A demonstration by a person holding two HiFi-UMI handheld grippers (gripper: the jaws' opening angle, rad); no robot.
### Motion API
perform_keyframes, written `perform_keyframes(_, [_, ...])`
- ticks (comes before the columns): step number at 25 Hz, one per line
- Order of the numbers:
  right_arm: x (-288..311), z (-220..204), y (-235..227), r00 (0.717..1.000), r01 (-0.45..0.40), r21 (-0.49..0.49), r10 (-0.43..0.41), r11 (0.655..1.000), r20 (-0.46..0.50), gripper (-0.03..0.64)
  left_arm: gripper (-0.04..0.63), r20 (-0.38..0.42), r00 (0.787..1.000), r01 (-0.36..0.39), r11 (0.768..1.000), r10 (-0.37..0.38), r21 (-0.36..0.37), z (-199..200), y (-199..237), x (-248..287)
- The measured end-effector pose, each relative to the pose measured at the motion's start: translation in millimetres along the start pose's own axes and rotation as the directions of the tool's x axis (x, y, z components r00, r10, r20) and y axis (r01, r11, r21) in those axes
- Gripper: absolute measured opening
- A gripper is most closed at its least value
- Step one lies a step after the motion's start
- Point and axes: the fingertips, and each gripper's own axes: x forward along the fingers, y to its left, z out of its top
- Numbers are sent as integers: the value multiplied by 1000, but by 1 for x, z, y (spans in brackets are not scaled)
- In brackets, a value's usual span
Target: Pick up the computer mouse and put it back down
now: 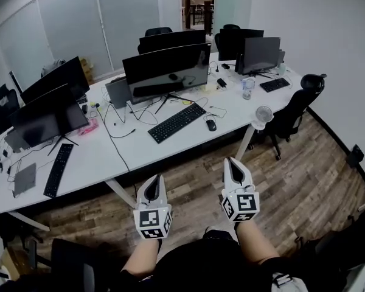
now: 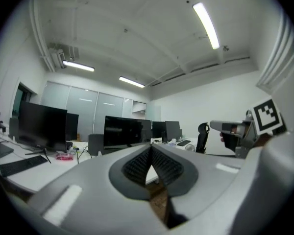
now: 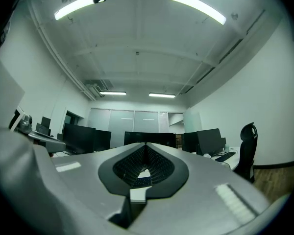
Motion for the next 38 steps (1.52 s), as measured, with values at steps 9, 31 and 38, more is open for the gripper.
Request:
perform_keyframes(9, [38, -13, -10, 1000, 8, -3, -8, 1000, 15, -2, 52, 4, 1000, 24, 999, -24, -32, -5, 9, 40])
perform_keyframes(31, [299, -92, -168, 997, -39, 61, 43, 997, -64, -2, 54, -75, 997, -29, 997, 24, -76, -3, 12, 332])
perform_keyframes(38, [366, -121, -206, 991, -67, 86, 76, 994, -106, -2, 54, -98, 993, -66, 995, 58, -74, -4, 11, 404])
